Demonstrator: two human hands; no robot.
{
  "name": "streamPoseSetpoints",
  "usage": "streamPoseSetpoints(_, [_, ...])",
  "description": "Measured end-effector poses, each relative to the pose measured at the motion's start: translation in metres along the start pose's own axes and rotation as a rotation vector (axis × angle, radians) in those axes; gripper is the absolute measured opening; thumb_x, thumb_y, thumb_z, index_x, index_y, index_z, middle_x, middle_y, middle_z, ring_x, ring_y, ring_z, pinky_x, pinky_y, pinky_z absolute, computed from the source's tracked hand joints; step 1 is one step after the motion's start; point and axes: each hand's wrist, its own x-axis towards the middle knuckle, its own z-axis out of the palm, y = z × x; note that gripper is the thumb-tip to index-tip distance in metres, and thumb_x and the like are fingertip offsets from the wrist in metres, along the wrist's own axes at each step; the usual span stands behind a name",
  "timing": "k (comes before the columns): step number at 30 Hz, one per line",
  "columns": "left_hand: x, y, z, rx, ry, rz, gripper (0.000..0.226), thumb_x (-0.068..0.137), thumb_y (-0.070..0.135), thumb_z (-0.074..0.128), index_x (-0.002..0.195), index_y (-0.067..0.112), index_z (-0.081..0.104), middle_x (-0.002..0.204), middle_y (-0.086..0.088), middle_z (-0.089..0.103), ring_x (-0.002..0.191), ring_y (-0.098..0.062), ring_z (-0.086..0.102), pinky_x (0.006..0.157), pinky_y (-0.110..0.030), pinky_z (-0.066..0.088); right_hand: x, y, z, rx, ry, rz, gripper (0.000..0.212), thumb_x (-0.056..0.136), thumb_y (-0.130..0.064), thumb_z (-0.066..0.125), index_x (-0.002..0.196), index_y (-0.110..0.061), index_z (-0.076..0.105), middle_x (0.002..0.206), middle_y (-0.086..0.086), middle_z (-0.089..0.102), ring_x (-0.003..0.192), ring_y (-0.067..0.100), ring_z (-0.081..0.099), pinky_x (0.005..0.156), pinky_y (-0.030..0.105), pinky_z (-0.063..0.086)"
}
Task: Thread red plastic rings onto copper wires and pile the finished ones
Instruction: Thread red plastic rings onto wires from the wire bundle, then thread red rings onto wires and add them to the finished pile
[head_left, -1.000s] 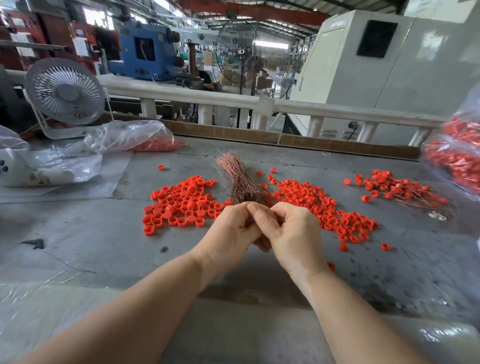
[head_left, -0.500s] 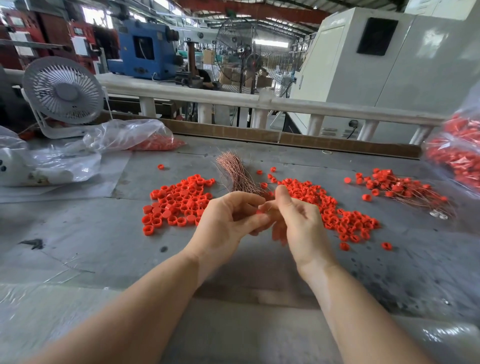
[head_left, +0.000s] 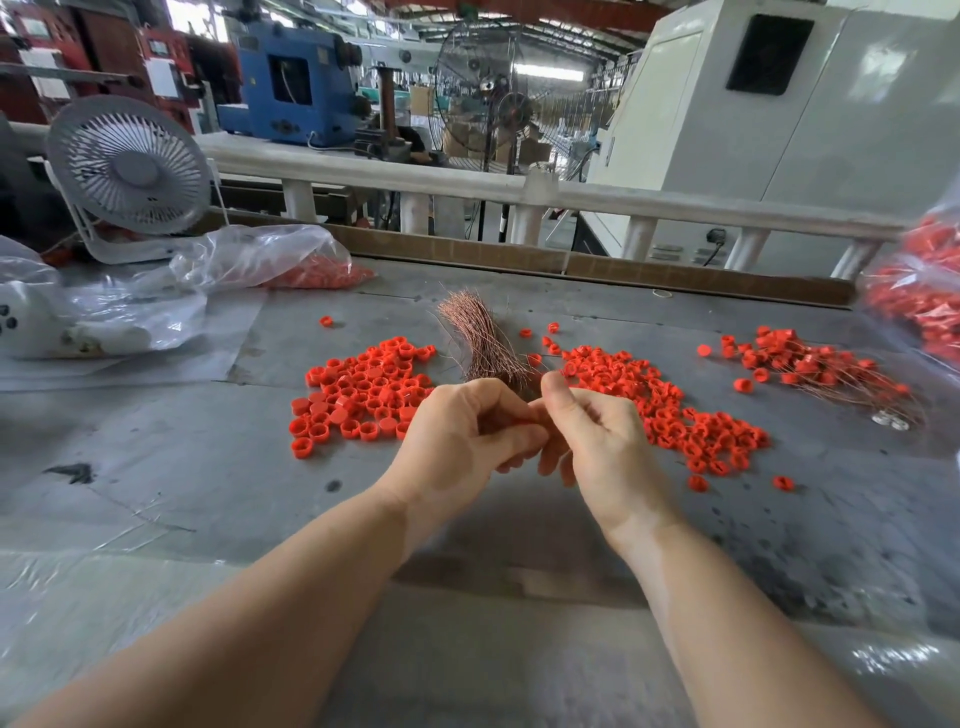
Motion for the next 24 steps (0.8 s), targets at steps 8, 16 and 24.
streamPoseSetpoints(8, [-0.0012,0.0002,-0.0017,-0.334,-0.075,-0.118,0.017,0.077,0.004,0.068,0.094,-0.001,0.067,0.076,-0.011,0.07,0.065,-0.011,0.064,0.062,-0.018,0.052,0.0029,0.0025,-0.0043,-0.074,0.073,-0.01,0.037,0.093,-0.021,0.055,0.058,-0.011,0.063,0.049,0.0,0.06,0.041,0.006,0.048,0.04,0.013,0.033])
streamPoseSetpoints(16, [-0.0006,-0.003,-0.0037,-0.432,-0.071,-0.159,0.016,0.082,-0.003,0.061,0.096,0.0,0.067,0.079,-0.012,0.071,0.072,-0.014,0.068,0.066,-0.02,0.054,0.0041,0.0013,-0.0033,0.005,0.087,0.026,0.038,0.093,-0.023,0.056,0.057,-0.021,0.068,0.048,-0.001,0.06,0.04,0.004,0.048,0.038,0.012,0.033])
streamPoseSetpoints(24, [0.0002,-0.0037,-0.0041,-0.447,-0.045,-0.184,0.025,0.069,0.02,0.066,0.087,0.003,0.07,0.07,-0.009,0.069,0.062,-0.011,0.064,0.06,-0.019,0.053,0.0026,-0.0012,-0.004,0.028,0.055,0.024,0.042,0.093,-0.021,0.055,0.053,-0.01,0.062,0.045,0.0,0.055,0.039,0.007,0.045,0.039,0.012,0.033])
